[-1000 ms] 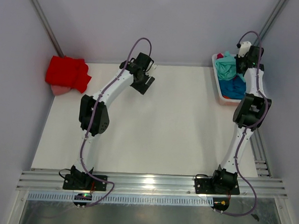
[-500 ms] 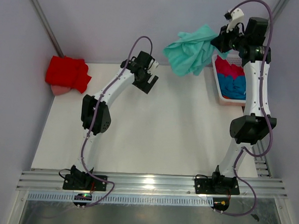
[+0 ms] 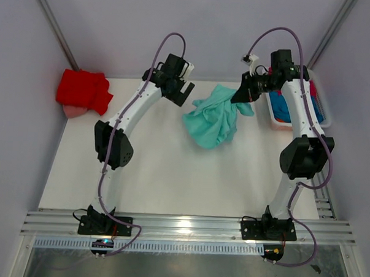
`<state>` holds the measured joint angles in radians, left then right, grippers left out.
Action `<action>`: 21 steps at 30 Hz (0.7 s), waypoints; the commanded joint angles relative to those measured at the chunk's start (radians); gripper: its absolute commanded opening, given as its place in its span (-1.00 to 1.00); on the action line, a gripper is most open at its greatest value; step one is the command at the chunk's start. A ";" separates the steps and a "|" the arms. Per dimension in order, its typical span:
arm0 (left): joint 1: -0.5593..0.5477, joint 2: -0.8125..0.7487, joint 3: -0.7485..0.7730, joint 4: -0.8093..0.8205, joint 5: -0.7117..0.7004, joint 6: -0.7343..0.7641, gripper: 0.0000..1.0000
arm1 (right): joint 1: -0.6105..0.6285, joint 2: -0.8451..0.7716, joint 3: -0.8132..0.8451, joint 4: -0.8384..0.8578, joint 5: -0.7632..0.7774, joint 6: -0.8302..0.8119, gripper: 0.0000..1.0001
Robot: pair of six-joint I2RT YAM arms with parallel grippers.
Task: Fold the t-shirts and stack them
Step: Move the tshirt to the center of the board
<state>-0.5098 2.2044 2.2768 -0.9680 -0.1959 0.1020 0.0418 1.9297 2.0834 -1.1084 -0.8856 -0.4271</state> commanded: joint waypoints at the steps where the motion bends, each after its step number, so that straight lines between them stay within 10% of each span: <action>1: 0.004 -0.106 0.046 0.049 -0.040 0.004 0.98 | 0.006 -0.067 -0.026 -0.094 -0.007 -0.142 -0.94; 7: 0.004 -0.115 0.111 0.022 0.119 -0.039 0.98 | 0.016 -0.052 -0.034 -0.077 -0.009 -0.122 -0.95; 13: -0.009 -0.170 -0.006 -0.067 0.592 0.031 0.89 | 0.039 -0.020 -0.005 -0.068 0.022 -0.125 -0.95; 21: -0.085 -0.187 -0.117 -0.135 0.673 0.224 0.75 | 0.073 0.020 0.058 -0.044 0.051 -0.095 -0.94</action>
<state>-0.5724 2.0521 2.1593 -1.0405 0.3668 0.2134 0.0990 1.9484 2.0808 -1.1831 -0.8433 -0.5301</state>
